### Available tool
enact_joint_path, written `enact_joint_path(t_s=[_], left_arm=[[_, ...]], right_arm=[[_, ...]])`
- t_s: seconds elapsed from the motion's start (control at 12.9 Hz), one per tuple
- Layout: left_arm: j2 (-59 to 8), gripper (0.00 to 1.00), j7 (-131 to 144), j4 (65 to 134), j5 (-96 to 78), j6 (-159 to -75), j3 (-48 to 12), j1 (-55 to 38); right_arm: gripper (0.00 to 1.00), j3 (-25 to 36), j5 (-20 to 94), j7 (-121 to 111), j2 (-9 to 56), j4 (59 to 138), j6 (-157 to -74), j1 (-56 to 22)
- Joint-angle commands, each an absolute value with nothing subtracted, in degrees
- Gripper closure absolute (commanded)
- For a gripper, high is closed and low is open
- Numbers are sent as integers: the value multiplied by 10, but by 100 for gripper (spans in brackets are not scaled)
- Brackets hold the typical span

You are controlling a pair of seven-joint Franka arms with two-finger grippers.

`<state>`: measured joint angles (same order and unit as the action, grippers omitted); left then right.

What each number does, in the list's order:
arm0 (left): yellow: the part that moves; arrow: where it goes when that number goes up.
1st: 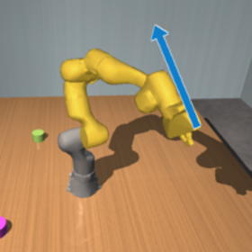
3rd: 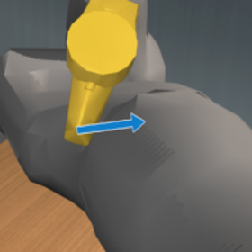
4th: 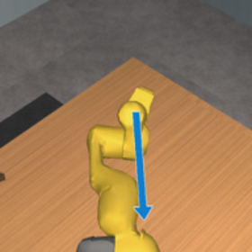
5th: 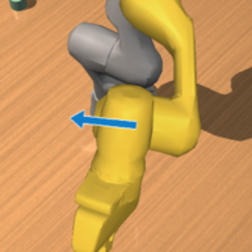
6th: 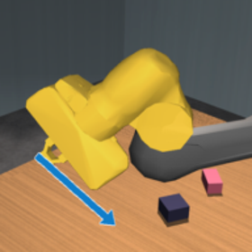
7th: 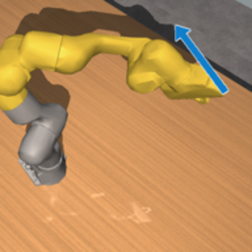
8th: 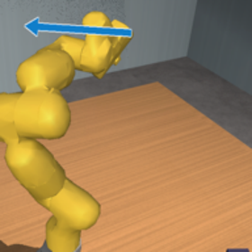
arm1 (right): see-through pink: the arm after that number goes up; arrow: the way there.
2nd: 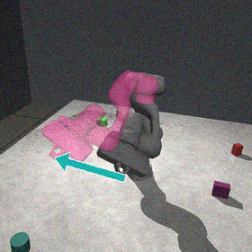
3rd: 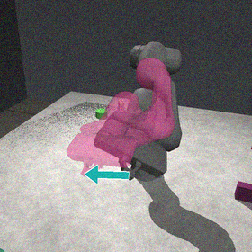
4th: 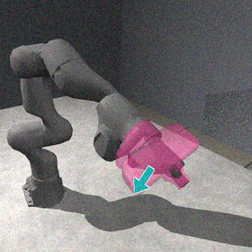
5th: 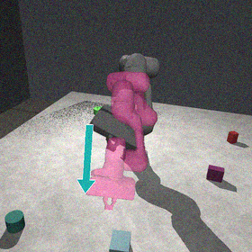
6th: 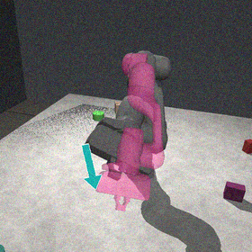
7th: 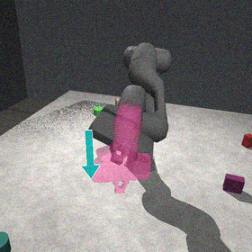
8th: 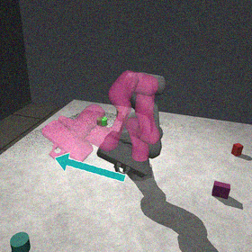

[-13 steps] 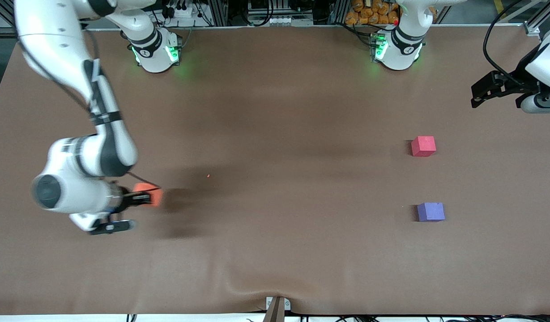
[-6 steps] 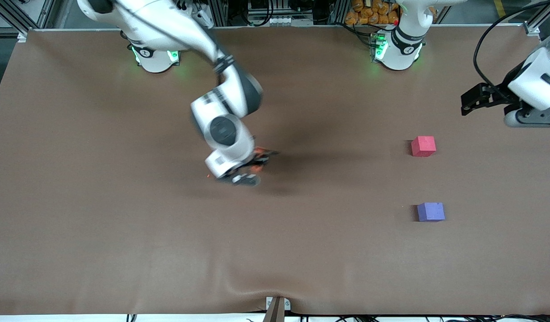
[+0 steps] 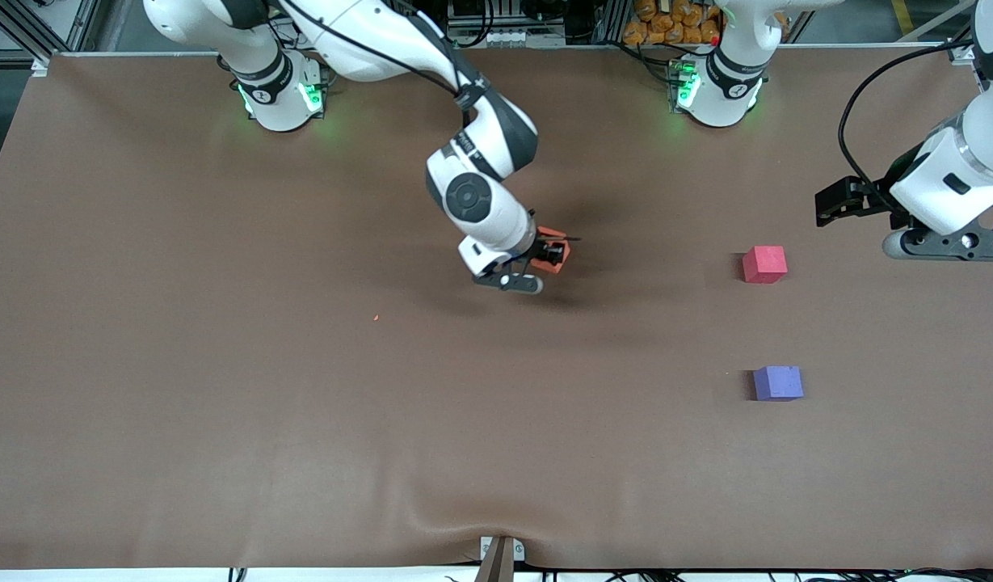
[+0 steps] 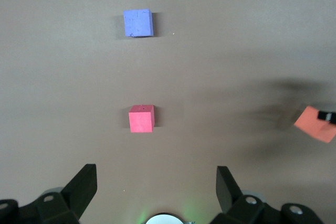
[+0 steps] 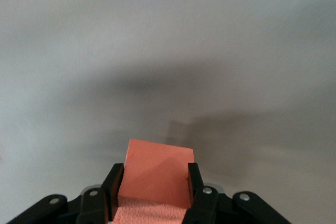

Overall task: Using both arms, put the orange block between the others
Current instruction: 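Carry the orange cube to mid-table while the left gripper approaches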

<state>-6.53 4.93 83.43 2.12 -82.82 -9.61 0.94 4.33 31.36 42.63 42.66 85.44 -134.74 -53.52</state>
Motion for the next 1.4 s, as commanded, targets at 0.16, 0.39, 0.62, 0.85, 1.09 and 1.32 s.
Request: enact_joint_path(t_s=[0.16,0.39,0.62,0.85,1.09,1.32], left_arm=[[-68,0,59,829,15,-844,-97,13],[-73,0,59,829,15,-852,-97,11],[-82,0,59,831,15,-853,-98,10],[-97,0,59,834,13,-853,-105,5],[-112,0,59,846,12,-853,-112,-8],[-112,0,67,873,11,-853,-113,-21]], right_arm=[[41,48,350,438,449,838,-1364,-555],[41,50,431,523,455,839,-1395,-549],[36,53,431,618,461,840,-1400,-544],[33,53,433,685,470,840,-1401,-538],[12,53,432,730,469,840,-1404,-532],[0,53,432,726,461,838,-1396,-504]])
